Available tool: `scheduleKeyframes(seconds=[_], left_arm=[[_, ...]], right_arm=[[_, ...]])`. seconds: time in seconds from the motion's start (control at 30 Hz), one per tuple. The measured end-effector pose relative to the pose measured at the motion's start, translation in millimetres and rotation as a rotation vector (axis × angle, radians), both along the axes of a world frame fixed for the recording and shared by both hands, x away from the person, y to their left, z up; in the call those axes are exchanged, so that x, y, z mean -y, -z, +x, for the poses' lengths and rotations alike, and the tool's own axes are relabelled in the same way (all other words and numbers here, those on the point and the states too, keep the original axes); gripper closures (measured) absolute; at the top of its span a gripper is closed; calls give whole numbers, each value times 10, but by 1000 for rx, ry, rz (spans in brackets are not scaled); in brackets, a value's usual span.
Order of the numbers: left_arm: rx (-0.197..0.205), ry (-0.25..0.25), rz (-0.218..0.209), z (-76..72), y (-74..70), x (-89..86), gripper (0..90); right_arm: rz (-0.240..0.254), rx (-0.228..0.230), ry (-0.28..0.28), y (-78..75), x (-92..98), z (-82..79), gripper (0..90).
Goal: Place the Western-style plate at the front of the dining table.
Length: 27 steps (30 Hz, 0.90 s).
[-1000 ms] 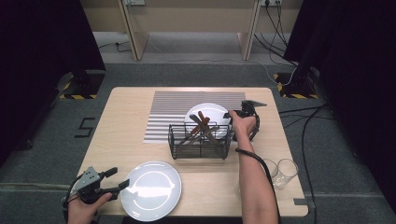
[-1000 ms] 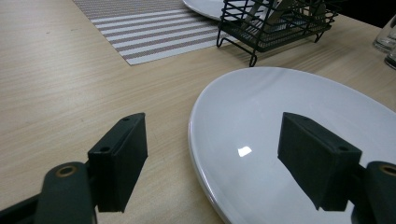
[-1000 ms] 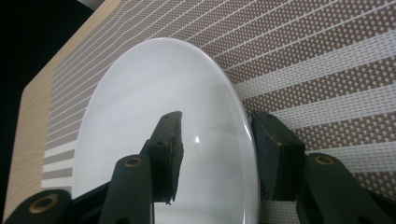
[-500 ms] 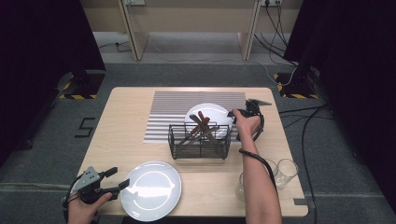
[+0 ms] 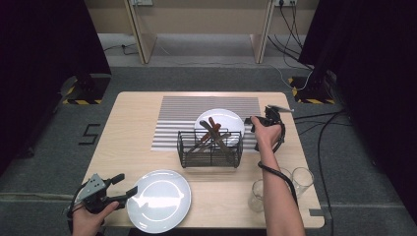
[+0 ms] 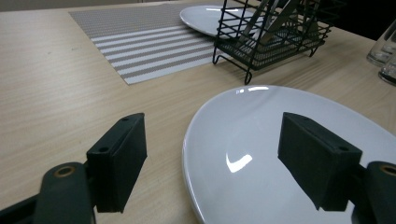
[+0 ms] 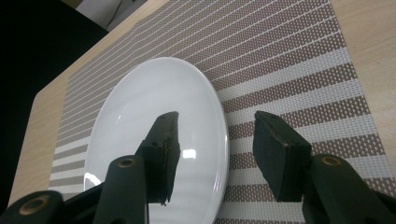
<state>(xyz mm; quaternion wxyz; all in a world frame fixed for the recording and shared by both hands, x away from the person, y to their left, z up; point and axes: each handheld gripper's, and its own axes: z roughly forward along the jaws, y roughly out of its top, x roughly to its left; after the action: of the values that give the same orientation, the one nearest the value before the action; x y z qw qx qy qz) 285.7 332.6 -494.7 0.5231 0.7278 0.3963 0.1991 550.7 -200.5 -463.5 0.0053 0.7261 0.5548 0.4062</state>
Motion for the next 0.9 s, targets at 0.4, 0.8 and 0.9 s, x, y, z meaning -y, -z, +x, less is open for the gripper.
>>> scheduleKeyframes(seconds=[0.4, 0.8, 0.9], left_arm=[[15, 64, -32, 149, -204, 177, 234], [61, 156, -28, 461, -499, 529, 234], [71, 181, -25, 529, -568, 626, 234]], right_arm=[[0, 53, -12, -114, 40, -214, 501], [-10, 103, -36, -217, 77, -403, 491], [-5, 123, -46, -269, 84, -475, 487]])
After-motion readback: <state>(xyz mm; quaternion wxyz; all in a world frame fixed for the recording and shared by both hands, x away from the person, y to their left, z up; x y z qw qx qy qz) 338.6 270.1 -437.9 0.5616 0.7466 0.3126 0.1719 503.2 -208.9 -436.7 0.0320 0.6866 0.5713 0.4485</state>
